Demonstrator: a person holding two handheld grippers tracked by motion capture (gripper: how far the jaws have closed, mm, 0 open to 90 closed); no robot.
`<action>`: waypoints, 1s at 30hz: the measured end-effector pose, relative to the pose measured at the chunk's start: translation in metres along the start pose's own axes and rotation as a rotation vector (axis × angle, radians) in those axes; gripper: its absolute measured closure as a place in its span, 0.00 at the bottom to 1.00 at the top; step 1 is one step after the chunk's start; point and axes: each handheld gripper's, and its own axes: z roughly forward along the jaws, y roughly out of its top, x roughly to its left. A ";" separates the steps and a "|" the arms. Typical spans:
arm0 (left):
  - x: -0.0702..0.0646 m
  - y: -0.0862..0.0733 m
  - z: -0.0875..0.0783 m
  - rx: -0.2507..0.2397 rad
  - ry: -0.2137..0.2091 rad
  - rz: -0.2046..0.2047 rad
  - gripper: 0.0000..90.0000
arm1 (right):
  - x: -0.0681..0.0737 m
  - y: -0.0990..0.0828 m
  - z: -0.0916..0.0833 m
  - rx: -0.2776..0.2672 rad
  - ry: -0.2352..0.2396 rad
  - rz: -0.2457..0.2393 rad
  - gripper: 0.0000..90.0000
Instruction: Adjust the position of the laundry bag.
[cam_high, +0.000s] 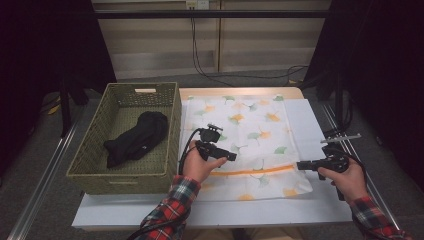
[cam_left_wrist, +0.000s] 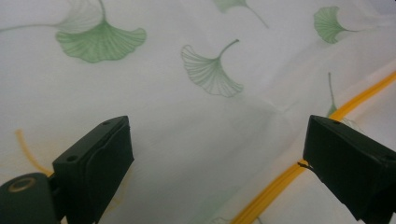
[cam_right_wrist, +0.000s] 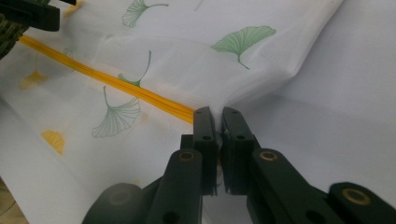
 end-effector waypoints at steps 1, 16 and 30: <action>-0.001 0.000 0.000 0.007 -0.006 0.010 0.09 | 0.001 0.001 0.000 0.002 0.003 0.003 0.96; -0.028 0.009 0.011 0.018 -0.051 0.048 0.09 | 0.006 0.007 -0.001 -0.005 0.029 0.010 0.96; -0.053 0.014 0.023 0.034 -0.116 0.106 0.10 | 0.008 0.009 0.001 -0.014 0.054 0.036 0.96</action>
